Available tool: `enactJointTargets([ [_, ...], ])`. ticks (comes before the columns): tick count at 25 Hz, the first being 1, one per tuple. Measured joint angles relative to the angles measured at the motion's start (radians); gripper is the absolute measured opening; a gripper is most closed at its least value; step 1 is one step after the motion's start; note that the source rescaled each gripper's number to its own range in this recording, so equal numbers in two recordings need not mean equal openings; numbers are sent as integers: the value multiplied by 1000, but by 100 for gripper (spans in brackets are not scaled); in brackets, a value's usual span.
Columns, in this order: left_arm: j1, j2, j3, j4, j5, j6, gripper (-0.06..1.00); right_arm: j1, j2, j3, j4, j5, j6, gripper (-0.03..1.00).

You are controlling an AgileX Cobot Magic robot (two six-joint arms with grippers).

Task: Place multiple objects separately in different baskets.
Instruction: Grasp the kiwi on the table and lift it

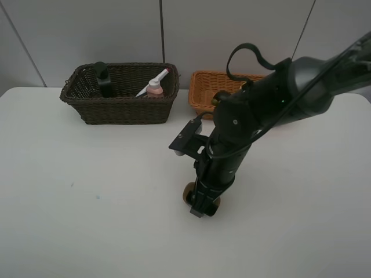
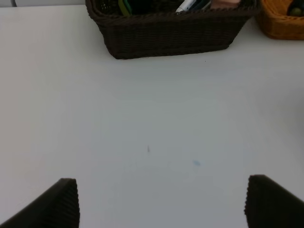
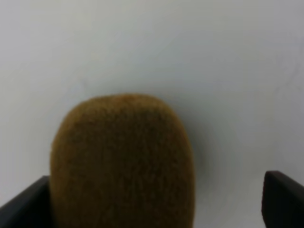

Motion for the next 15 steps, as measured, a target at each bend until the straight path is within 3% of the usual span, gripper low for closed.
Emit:
enactJointTargets([
  [4,0,0,0,0,0,0,91,0,0,0,18,0,-2,97],
  [8,0,0,0,0,0,0,91,0,0,0,36,1,-4,79],
  [12,0,0,0,0,0,0,91,0,0,0,42,2,-4,69],
  [14,0,0,0,0,0,0,91,0,0,0,43,4,-6,52],
  [15,0,0,0,0,0,0,91,0,0,0,46,6,-7,36],
])
